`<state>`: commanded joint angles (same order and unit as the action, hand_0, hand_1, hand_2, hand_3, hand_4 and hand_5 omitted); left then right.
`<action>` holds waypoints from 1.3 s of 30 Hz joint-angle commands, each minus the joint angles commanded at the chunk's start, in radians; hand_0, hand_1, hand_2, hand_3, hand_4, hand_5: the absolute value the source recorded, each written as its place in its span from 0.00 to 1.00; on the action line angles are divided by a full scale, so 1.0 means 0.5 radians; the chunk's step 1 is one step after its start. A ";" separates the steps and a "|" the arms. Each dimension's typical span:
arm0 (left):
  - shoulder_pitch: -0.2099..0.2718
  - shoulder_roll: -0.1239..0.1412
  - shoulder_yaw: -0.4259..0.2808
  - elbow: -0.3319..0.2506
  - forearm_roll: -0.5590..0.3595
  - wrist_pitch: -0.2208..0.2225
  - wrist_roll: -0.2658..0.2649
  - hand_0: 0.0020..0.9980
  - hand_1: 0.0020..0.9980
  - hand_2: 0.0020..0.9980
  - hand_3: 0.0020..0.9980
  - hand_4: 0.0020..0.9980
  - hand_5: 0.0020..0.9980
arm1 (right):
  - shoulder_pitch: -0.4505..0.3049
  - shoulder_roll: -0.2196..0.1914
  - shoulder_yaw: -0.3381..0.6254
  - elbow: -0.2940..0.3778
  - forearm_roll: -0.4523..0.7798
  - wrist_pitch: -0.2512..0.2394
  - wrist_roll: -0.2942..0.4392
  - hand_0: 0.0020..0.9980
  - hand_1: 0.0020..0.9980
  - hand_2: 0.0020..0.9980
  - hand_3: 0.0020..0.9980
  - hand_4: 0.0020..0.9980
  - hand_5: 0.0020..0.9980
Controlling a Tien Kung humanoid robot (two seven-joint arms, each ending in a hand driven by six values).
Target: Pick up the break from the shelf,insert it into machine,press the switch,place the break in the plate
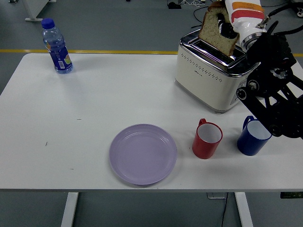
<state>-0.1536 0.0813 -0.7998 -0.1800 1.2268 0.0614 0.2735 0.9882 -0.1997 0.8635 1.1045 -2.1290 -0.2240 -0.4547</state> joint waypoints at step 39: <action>-0.007 -0.010 0.007 0.000 0.001 -0.002 -0.002 0.66 0.60 0.59 0.60 0.33 0.93 | 0.067 0.105 -0.041 -0.369 -0.029 -0.035 0.068 0.20 0.33 0.39 0.51 0.45 0.00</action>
<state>-0.1573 0.0762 -0.7964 -0.1800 1.2271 0.0606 0.2725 1.0217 -0.1473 0.8432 0.9199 -2.1436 -0.2413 -0.4206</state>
